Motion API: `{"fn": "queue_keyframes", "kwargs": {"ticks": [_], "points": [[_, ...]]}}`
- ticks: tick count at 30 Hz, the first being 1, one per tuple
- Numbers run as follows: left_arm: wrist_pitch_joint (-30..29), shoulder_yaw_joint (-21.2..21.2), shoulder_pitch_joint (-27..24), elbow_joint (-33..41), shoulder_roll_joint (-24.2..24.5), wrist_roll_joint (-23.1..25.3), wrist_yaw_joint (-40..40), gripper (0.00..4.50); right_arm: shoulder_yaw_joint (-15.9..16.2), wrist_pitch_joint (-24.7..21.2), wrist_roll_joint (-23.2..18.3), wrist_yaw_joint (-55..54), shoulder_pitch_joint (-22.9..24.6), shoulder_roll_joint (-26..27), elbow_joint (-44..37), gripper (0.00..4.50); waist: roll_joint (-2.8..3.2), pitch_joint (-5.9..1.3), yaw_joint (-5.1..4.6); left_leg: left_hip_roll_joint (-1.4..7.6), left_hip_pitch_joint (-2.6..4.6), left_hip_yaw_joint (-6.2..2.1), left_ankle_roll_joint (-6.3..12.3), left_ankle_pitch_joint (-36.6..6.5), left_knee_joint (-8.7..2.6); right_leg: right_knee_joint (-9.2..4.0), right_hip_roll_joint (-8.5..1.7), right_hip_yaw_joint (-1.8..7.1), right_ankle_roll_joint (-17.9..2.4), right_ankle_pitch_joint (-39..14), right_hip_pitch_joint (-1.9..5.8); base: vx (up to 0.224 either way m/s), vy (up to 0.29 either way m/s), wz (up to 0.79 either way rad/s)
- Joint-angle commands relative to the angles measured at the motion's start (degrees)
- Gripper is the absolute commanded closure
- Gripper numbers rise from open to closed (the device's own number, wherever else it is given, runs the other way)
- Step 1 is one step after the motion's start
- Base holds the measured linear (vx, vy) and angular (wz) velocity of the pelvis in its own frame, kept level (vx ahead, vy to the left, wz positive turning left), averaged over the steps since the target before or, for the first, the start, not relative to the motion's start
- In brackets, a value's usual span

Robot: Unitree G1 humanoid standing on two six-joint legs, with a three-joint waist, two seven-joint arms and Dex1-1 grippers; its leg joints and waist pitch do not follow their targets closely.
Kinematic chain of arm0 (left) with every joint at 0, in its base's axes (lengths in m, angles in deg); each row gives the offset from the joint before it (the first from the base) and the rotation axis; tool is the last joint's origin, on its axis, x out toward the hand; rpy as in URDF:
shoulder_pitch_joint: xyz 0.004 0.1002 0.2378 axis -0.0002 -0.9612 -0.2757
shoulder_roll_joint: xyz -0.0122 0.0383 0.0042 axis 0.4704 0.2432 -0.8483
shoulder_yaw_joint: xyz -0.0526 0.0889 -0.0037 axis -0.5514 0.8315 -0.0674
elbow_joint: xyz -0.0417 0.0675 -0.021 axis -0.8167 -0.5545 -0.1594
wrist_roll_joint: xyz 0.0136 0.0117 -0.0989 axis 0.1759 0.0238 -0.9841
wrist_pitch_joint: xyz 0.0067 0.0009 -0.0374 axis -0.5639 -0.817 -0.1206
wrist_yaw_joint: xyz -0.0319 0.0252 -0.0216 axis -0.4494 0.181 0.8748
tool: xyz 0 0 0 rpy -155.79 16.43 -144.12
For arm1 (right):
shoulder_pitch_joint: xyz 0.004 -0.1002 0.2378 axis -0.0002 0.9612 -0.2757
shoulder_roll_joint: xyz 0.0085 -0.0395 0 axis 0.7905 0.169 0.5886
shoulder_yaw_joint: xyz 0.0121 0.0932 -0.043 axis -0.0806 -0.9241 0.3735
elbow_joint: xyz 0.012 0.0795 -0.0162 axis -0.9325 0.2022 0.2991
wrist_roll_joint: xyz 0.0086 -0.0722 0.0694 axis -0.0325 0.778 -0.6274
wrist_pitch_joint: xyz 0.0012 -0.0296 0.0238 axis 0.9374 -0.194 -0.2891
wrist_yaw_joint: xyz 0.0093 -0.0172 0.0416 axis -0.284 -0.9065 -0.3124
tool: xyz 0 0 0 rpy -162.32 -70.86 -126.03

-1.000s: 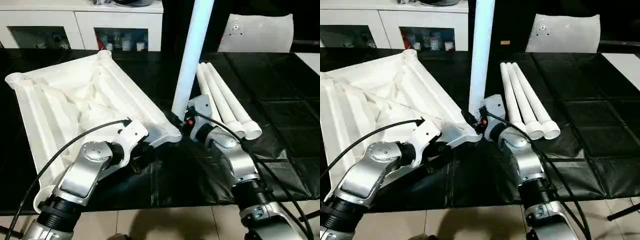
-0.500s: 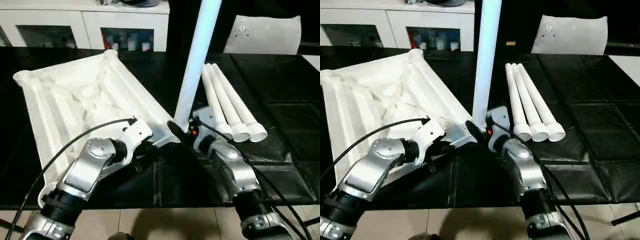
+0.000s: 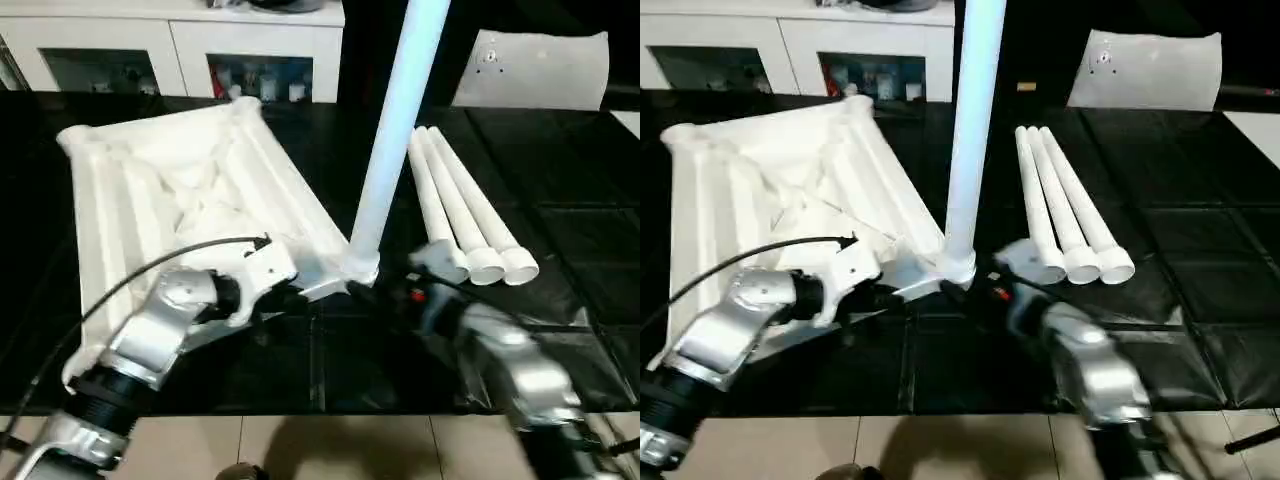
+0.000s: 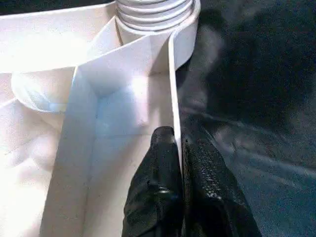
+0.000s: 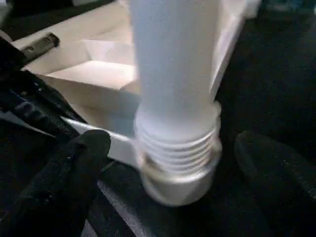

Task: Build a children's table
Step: Rotate leg to tighten

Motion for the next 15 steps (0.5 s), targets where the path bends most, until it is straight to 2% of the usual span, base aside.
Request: {"fn": "queue_keyframes", "kwargs": {"ticks": [1, 6, 14, 15], "points": [[3.8, 2.8, 1.0, -0.6, 1.1, -0.3, 5.3, 4.5, 0.5, -0.2, -0.6, 4.2, -0.1, -2.4, -2.3, 0.03, 0.16, -3.02, -0.08, 3.65, 1.46, -1.09, 4.65, -5.1, -3.38, -3.39, -4.34, 2.09, -14.3, 7.4, 1.8, 0.0, 0.0, 0.0], [7.7, 4.1, 1.7, -2.1, 3.4, -0.9, 11.3, 4.5, 2.4, -0.2, 0.8, 8.2, -1.3, -5.9, -2.2, 0.03, 0.09, -3.15, 0.15, 3.69, 1.57, -1.02, 5.53, -3.6, -3.14, -3.01, -4.29, 1.97, -15.6, 9.3, 1.79, 0.0, 0.0, 0.0], [12.6, 6.2, 3.6, -4.8, 4.8, -1.0, 18.1, 4.5, 5.8, 1.1, 1.1, 15.6, -4.5, -8.3, 0.9, 0.03, 0.06, -3.1, 0.51, 3.81, 1.59, -0.97, 5.45, -4.5, -3.03, -2.87, -4.52, 1.96, -16.3, 7.8, 1.75, 0.0, 0.0, 0.0], [13.1, 6.5, 3.8, -5.0, 5.0, -0.8, 18.8, 4.5, 6.3, 1.2, 1.0, 16.5, -4.9, -8.4, 1.2, 0.29, 0.05, -2.96, 0.66, 3.83, 1.6, -1.0, 5.23, -5.1, -3.09, -2.87, -4.5, 1.93, -16.4, 6.9, 1.67, 0.0, 0.0, 0.0]]}}
